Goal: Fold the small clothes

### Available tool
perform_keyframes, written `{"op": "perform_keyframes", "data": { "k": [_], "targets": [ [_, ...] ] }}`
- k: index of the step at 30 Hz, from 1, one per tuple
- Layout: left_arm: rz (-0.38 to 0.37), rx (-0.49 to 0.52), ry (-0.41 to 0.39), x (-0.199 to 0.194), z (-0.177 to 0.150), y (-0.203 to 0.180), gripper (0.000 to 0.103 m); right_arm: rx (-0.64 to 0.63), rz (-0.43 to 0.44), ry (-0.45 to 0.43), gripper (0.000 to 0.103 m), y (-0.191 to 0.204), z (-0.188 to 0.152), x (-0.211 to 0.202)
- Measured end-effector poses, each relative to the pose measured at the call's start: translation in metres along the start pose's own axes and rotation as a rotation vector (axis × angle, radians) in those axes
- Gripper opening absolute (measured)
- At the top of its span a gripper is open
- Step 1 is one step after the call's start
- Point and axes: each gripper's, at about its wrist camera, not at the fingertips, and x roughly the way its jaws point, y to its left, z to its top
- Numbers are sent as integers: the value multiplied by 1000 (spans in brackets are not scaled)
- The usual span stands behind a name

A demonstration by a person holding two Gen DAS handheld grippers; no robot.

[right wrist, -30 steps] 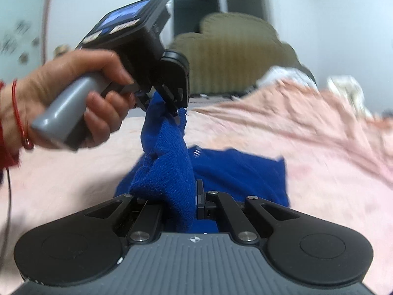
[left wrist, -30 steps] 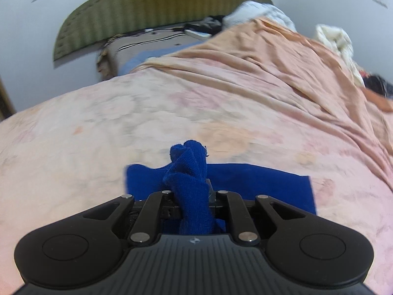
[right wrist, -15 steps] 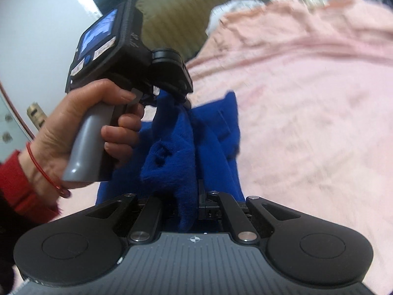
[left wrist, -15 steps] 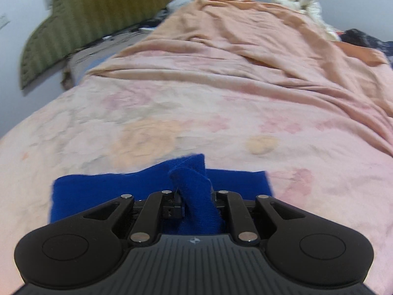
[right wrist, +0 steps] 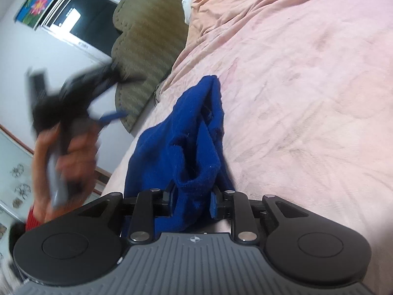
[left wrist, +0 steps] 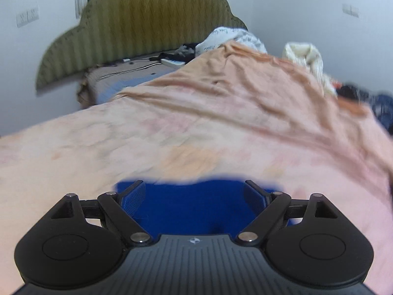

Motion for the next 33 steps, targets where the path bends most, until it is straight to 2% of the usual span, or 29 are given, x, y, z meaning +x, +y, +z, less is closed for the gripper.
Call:
{"op": "perform_keyframes", "data": {
  "k": [2,3,4,7,10,12,13,14,16,17,19,21,24,29,33],
  "targets": [
    [32,25,12,-16,-29,12,87,27,12,-4,33,-3,0,-2],
    [44,29,25,-23,-45,17,87,36,13,-6,20,-4,-1,-2],
    [55,29,34,-30,-58,23,87,39,-2,-8,14,-5,-2,-2],
    [107,5,50,-50,-95,36,87,53,-27,-1,10,-9,-4,0],
    [134,-34,74,-63,-118,45,87,27,-83,-33,23,-1,-1,-10],
    [110,-60,87,-67,-127,47,87,-38,-134,-86,44,10,2,-20],
    [104,-61,97,-66,-130,46,87,-94,-169,-106,46,19,2,-22],
    [105,-57,102,-65,-132,44,87,-154,-188,-112,46,28,3,-22],
    [115,-34,103,-66,-134,38,87,-253,-214,-58,48,41,3,-12],
    [117,-24,93,-69,-133,38,87,-283,-240,-34,52,43,4,-3],
    [114,-9,56,-76,-128,40,87,-284,-317,0,49,37,8,10],
    [114,-12,33,-74,-117,47,87,-239,-294,-6,52,32,20,8],
    [74,-64,35,-56,-96,61,87,-323,-273,-6,55,47,41,18],
    [-52,-186,76,-7,-73,79,87,-327,-221,40,56,47,80,62],
    [-159,-303,116,34,-62,95,87,-312,-175,132,59,39,100,100]
  ]
}}
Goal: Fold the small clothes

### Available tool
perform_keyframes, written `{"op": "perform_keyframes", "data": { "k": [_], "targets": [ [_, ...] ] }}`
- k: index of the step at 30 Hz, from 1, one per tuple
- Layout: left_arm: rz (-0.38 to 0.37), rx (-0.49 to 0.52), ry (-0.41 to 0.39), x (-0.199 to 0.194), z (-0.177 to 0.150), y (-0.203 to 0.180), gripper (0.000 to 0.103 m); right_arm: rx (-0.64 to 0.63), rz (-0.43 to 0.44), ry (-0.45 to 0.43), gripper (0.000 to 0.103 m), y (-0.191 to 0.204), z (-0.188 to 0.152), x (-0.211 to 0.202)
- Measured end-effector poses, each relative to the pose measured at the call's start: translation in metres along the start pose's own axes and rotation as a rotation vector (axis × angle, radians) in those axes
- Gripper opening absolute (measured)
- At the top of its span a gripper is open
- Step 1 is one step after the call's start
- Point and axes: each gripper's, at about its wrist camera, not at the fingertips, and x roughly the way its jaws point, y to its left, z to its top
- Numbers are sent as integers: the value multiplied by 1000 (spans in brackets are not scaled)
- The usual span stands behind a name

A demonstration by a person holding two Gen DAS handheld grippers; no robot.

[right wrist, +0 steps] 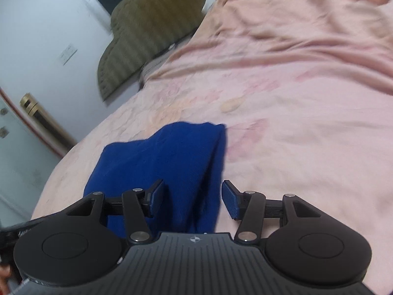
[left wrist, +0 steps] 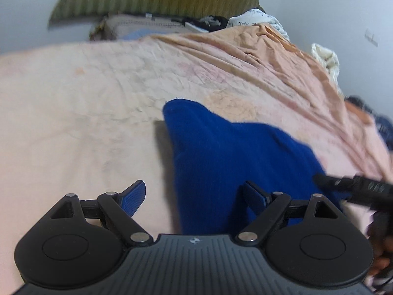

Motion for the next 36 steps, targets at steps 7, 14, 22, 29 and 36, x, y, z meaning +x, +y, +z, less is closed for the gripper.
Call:
{"op": "perform_keyframes", "data": {
  "k": [7,14,22,29,36],
  "targets": [
    [-172,-187,41,49,26,28,85,23,160,70,66,-15,26,39],
    [-170,-53,-30,54,34,15,13,61,238,75,19,-23,41,73],
    [45,247,-133,58,44,-28,14,-99,160,-76,15,7,56,61],
    [103,240,-159,3,17,-28,65,-84,-23,-89,42,6,44,35],
    [-60,161,-47,-58,-59,-12,72,27,21,-46,49,-13,-19,-47]
  ]
}}
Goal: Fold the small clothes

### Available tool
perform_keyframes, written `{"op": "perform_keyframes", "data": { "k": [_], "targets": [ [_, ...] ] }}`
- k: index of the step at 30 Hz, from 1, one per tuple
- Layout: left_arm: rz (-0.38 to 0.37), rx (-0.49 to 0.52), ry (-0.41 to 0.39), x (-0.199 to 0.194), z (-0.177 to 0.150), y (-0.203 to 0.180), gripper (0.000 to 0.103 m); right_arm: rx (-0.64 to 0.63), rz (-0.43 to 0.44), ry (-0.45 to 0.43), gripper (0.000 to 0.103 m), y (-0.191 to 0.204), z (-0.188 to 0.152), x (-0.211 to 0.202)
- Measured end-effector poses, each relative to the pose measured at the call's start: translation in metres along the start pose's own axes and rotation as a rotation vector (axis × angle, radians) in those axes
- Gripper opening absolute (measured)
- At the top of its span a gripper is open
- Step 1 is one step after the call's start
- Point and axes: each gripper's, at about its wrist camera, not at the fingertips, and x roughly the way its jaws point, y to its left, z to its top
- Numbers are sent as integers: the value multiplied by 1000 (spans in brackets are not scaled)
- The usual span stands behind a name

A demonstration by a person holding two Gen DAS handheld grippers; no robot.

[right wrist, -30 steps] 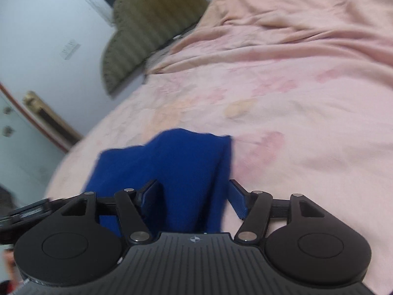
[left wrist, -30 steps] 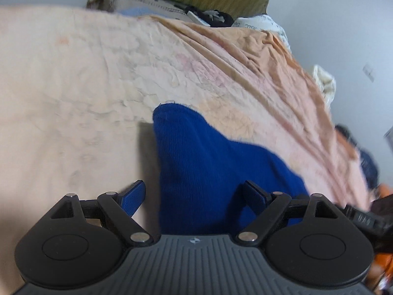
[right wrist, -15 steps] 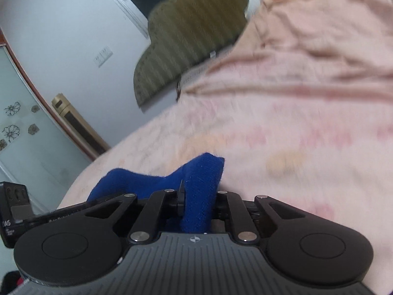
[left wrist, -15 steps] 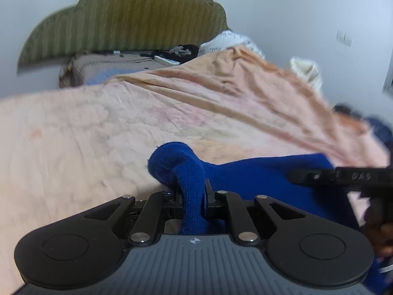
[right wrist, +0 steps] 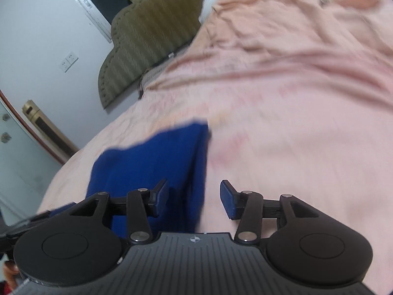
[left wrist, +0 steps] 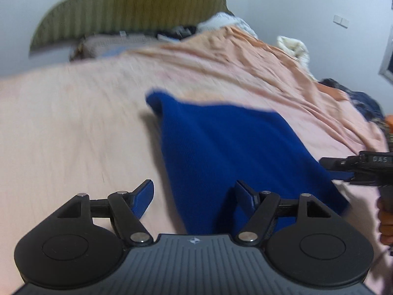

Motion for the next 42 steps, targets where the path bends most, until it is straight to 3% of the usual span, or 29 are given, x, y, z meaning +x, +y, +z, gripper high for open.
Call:
{"op": "perform_keyframes", "data": {
  "k": [4,5,6,7,9,10,11,12,15,18,21,24,26,29,30,31,34,37,42],
  "targets": [
    [-122,-141,104,2,-28,8,69,126,118,68,49,-17,-36,-19],
    [-135,-164,104,3,-32,8,56,147,150,85,50,-19,-43,-19],
    [-134,-160,91,1,-35,7,35,157,170,99,51,-20,-49,-19],
    [-156,-158,109,2,-36,5,25,159,176,105,51,-19,-55,-19],
    [-154,-177,113,3,-36,4,13,150,201,113,42,-12,-60,-18],
    [-149,-179,106,1,-34,5,12,160,205,120,38,-10,-61,-16],
    [-149,-194,99,-3,-34,6,10,172,202,127,25,-8,-61,-12],
    [-148,-212,88,-9,-33,8,8,181,192,125,20,-7,-61,-10],
    [-123,-202,50,-28,-32,8,8,202,184,88,16,-5,-64,-17],
    [-57,-100,52,-37,-37,-5,8,202,204,64,15,-3,-71,-32],
    [36,-40,63,-41,-45,-17,11,123,42,45,21,3,-79,-43],
    [93,-16,22,-54,-48,-30,13,12,-112,-116,26,25,-84,-74],
    [134,-25,29,-55,-54,-36,20,-127,-137,-184,29,50,-87,-88],
    [204,-24,45,-50,-62,-45,41,-245,-32,-122,30,74,-94,-78],
    [229,-21,50,-49,-66,-47,52,-268,-17,-95,34,79,-97,-71],
    [248,-18,56,-49,-69,-49,56,-283,-25,-71,32,81,-100,-63],
    [290,-2,55,-52,-78,-52,58,-236,-173,-32,28,66,-102,-41],
    [310,-1,62,-51,-80,-50,58,-151,-153,-76,28,51,-100,-53],
    [319,-5,64,-49,-82,-51,58,-230,-199,-107,40,67,-104,-58]
  ]
}}
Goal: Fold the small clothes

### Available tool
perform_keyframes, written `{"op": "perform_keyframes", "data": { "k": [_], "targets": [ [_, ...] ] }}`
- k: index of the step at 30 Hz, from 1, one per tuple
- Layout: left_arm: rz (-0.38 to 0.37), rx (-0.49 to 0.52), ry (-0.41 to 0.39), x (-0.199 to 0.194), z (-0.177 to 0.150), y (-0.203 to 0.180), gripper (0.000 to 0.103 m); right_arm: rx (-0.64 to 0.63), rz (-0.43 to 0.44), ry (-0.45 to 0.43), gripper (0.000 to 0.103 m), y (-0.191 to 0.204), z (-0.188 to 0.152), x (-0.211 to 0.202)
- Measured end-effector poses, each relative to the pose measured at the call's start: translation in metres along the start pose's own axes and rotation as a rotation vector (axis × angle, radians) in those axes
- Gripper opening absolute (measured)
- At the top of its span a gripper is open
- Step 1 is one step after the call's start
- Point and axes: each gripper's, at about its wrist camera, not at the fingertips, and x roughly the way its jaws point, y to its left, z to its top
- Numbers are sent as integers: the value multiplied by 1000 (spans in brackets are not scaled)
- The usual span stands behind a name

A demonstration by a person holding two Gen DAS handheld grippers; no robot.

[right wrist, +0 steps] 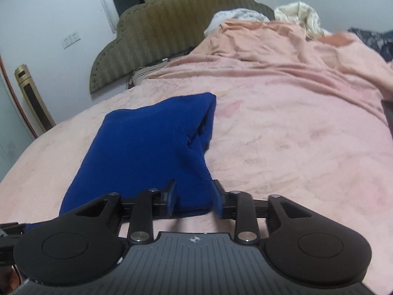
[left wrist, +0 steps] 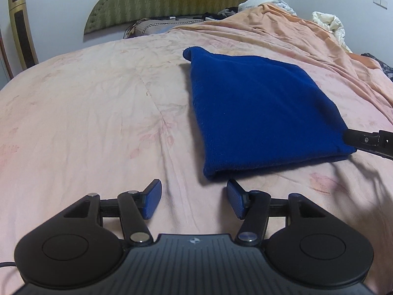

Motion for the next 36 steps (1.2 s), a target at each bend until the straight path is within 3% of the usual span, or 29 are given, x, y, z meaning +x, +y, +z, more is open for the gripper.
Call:
{"op": "perform_keyframes", "data": {
  "k": [15,26,36],
  "targets": [
    [27,21,-8,-1,-5,-5,66,-57,-27,28,51,15,-20,-5],
    [40,30,-64,-4,-18,-6,76,-159,-89,22,55,21,-33,-5],
    [68,29,-98,-3,-27,-10,84,-241,-99,19,73,28,-43,-5]
  ]
}}
